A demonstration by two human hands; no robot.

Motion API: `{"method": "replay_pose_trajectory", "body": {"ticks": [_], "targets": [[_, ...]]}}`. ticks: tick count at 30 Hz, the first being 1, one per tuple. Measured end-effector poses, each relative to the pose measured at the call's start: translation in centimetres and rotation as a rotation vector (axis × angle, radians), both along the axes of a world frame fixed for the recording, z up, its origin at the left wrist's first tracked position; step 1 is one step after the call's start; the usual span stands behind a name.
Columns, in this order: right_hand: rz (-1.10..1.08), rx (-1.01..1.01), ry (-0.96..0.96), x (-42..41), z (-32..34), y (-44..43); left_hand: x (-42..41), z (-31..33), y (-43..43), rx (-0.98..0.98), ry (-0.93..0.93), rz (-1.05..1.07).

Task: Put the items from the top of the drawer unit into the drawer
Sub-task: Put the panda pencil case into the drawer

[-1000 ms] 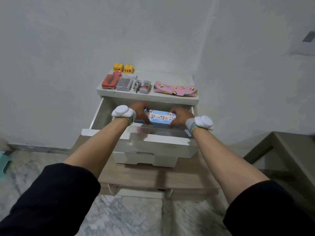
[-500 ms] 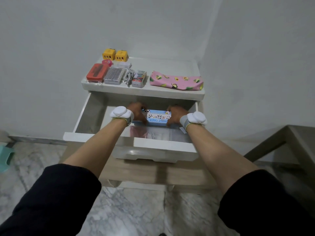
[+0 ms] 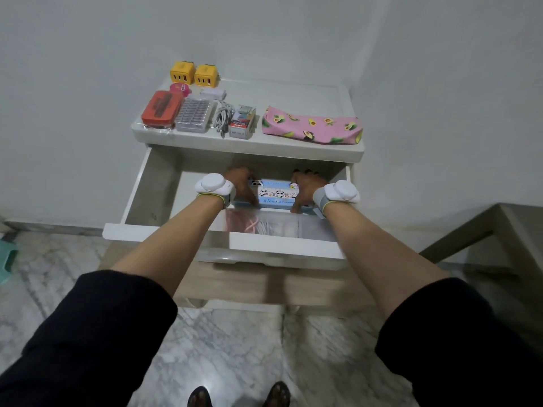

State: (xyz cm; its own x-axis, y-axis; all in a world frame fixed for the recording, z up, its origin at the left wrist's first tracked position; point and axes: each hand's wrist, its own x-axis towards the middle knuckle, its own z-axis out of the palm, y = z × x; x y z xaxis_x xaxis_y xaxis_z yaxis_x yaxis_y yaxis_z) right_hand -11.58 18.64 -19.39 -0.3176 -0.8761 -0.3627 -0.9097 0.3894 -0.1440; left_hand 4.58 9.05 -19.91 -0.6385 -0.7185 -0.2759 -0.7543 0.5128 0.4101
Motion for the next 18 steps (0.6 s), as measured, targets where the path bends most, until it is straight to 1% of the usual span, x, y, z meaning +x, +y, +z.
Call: {"method": "replay_pose_trajectory", "body": {"ticks": [7, 11, 18], "targets": [[-0.021, 0.103, -0.015, -0.3, 0.0, 0.7, -0.6, 0.6, 0.2, 0.087, -0.009, -0.006], [-0.04, 0.172, -0.06, -0.2, 0.5, 0.6, -1.4, 0.2, 1.1, 0.107, -0.002, -0.005], [0.007, 0.197, 0.059, -0.5, 0.8, 0.9, -2.5, -0.3, 2.0, 0.101, 0.0, -0.016]]}}
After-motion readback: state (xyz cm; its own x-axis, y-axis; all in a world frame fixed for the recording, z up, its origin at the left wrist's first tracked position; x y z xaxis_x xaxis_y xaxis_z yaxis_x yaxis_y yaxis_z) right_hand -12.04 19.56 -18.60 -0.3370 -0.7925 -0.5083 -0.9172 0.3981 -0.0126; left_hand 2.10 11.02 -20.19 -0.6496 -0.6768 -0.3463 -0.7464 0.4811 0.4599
